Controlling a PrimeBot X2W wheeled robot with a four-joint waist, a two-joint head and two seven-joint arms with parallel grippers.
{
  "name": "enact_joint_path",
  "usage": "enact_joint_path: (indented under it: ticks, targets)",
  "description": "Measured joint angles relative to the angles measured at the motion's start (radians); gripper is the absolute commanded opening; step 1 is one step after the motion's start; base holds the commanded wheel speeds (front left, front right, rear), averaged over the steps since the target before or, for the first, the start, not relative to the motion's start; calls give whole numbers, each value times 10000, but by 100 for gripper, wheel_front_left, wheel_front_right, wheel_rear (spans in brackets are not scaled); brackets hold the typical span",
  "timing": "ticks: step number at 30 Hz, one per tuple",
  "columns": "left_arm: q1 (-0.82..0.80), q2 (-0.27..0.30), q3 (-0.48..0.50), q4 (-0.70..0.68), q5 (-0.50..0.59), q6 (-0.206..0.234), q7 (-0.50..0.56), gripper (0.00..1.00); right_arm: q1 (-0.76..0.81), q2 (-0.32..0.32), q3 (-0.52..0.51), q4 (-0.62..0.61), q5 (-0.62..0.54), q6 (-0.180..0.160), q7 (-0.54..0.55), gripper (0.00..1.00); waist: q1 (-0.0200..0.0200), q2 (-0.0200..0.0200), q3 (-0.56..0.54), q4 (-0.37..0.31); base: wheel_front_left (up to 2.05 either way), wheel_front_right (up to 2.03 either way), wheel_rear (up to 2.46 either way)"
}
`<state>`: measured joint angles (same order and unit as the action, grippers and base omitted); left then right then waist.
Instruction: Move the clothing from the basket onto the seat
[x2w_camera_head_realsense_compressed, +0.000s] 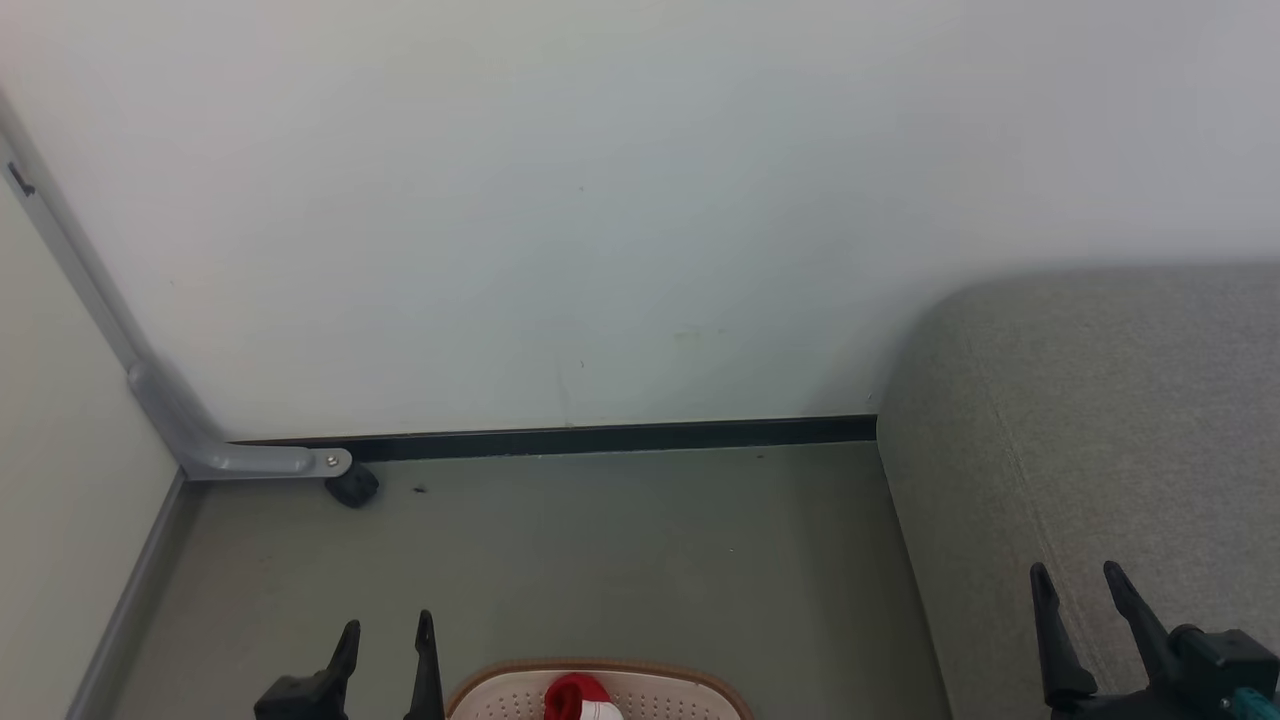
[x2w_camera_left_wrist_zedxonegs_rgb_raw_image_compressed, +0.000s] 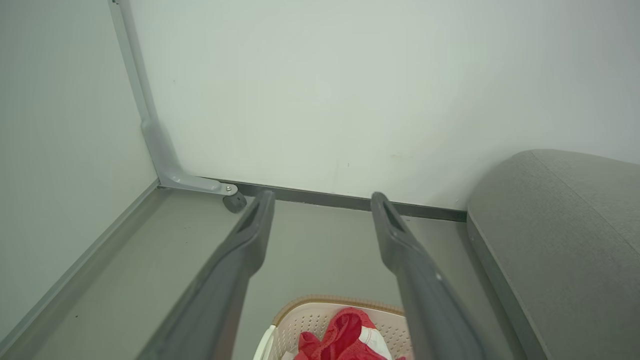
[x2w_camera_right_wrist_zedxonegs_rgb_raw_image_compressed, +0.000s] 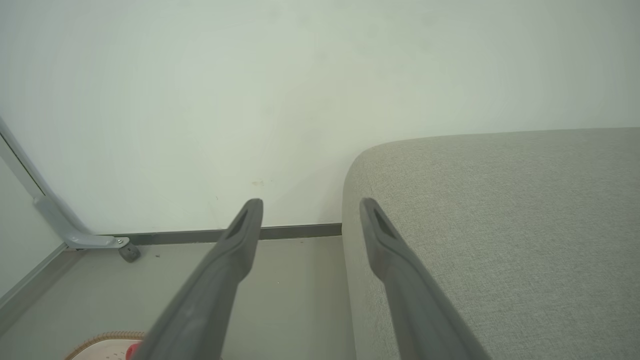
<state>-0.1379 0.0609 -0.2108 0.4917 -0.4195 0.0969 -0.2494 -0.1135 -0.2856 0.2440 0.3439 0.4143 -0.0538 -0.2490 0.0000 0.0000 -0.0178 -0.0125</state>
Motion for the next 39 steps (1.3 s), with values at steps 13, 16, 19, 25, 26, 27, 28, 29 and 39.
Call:
enact_joint_path:
  ticks: [13,16,19,25,26,27,28,29,39]
  targets:
    - [-63,-58,-447,466,0,-15,0,100,-72,-17,-52,-642,-109,10,-2,100,0,0,515,-88,0,0,0]
    - [-261,-75,-570,617,0,-15,0,100,-294,-25,-79,-880,-173,10,-2,100,0,0,757,-134,0,0,0]
    - [-482,-82,-662,805,0,-17,0,100,-514,-35,-96,-1108,-192,12,-2,100,0,0,1021,-200,0,0,0]
    - [-909,-140,-991,1292,-4,-94,12,100,-984,-46,-115,-1457,-198,67,-4,100,1,0,1584,-393,0,0,0]
    - [-1017,-144,-1068,1404,-4,-96,27,100,-1062,-52,-123,-1521,-211,67,-4,100,1,1,1678,-433,0,0,0]
    - [-1113,-144,-1156,1476,-2,-96,81,100,-1113,-59,-127,-1609,-240,67,-4,100,1,0,1776,-476,0,0,0]
    - [-1216,-150,-1244,1578,-2,-96,115,100,-1159,-65,-128,-1680,-274,69,-4,100,1,1,1873,-518,0,0,0]
    - [-1310,-157,-1308,1672,-2,-98,151,100,-1224,-69,-132,-1735,-280,69,-4,100,1,1,1971,-560,0,0,0]
    - [-2241,-180,-2729,2220,-803,-71,581,100,-1858,-84,-105,-2504,-282,159,-17,100,2,1,3076,-1002,0,0,0]
